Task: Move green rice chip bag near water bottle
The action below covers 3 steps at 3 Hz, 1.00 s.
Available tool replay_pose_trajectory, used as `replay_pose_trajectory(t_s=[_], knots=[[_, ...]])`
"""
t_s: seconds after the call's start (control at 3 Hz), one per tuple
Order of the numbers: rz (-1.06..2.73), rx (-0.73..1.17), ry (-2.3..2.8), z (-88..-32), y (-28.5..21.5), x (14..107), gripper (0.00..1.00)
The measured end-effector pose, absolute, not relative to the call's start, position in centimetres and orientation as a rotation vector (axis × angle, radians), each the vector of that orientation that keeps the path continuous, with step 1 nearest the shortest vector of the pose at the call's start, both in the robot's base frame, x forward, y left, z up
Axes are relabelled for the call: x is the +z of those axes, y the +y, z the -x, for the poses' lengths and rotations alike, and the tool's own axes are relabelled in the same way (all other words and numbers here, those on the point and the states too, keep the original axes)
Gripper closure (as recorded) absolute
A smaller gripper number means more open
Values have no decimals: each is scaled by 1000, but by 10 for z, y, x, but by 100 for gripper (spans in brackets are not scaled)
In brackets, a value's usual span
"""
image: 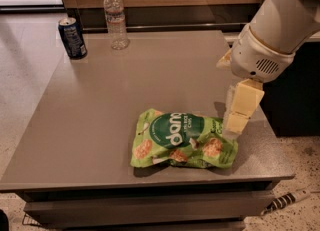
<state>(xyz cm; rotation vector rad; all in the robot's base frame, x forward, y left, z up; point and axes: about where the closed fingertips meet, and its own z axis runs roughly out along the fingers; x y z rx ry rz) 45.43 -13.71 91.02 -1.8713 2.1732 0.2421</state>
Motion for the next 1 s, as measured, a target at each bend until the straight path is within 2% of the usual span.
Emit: replay_pose_trajectory(t_s=[0.67, 1.0], knots=[[1880, 403, 2108, -432, -79, 853, 0], [1862, 407, 2096, -424, -58, 821, 0]])
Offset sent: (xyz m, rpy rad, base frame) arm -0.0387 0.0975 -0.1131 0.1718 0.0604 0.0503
